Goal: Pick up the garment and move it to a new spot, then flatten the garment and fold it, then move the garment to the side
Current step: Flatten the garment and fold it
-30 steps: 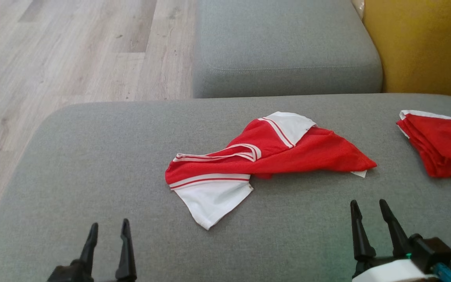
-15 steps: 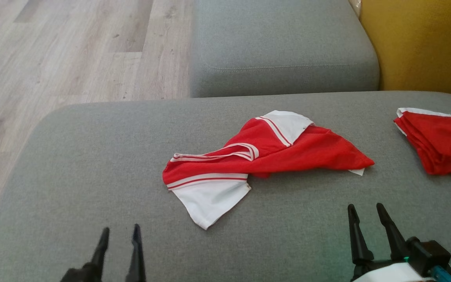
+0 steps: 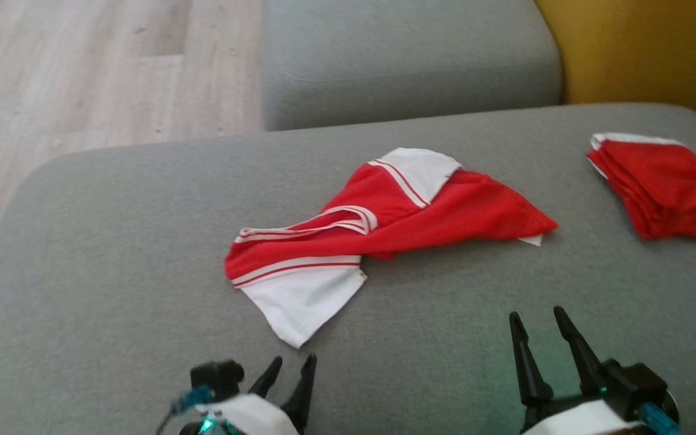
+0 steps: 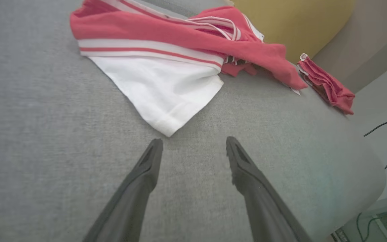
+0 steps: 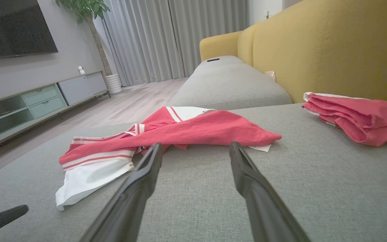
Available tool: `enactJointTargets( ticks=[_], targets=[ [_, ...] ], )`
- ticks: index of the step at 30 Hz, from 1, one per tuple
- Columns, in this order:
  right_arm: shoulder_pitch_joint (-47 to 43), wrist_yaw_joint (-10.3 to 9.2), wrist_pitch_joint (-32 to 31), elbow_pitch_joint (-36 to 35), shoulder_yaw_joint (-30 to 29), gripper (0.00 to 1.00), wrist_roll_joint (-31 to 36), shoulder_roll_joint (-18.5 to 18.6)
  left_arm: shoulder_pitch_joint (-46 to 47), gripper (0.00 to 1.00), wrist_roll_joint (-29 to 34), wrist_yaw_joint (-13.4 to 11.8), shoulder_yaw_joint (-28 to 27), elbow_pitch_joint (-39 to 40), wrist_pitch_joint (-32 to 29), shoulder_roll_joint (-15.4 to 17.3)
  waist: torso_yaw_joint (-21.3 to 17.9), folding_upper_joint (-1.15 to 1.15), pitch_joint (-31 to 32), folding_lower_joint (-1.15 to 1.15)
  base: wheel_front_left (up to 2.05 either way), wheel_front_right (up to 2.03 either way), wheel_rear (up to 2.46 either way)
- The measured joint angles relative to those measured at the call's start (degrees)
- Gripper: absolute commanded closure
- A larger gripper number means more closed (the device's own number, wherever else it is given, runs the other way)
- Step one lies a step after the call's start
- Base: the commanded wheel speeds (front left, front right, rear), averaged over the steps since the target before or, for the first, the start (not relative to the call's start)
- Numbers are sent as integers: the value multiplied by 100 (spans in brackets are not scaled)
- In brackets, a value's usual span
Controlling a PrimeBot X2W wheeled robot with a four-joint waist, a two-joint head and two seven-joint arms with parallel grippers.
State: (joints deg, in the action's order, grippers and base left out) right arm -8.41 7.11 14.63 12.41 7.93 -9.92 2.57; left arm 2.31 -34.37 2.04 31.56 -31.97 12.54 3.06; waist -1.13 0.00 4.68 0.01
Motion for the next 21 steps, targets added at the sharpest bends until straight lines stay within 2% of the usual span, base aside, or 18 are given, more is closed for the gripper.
enactJointTargets(
  ticks=[3,4,7,14,18,19,20,21],
  targets=[
    [119,0,0,4,64,0,51,0,383,0,-948,-12,218,-444,-93,-14,-151,0,-81,0,0,0,0],
    [197,0,0,5,77,0,86,0,546,0,-1376,-168,390,-743,-171,-20,-254,0,-133,0,0,0,0],
    [245,0,0,4,78,0,101,2,778,0,-1568,-447,580,-1159,-80,-29,-395,0,-220,0,0,0,0],
    [296,0,0,4,77,0,143,4,1308,0,-2258,-566,728,-1552,143,-40,-583,0,-421,0,0,0,0],
    [331,0,0,0,78,0,144,7,1455,0,-2391,-616,822,-1693,203,-48,-607,0,-478,-1,0,0,0],
    [331,0,0,0,80,0,145,7,1496,6,-2432,-628,848,-1744,218,-57,-611,0,-491,-1,0,0,0],
    [331,0,0,0,80,0,151,7,1535,58,-2457,-636,871,-1784,218,-65,-612,0,-502,-1,0,0,0],
    [332,0,0,0,80,0,155,8,1573,100,-2487,-643,890,-1825,218,-66,-610,0,-509,-1,0,0,0]
  ],
)
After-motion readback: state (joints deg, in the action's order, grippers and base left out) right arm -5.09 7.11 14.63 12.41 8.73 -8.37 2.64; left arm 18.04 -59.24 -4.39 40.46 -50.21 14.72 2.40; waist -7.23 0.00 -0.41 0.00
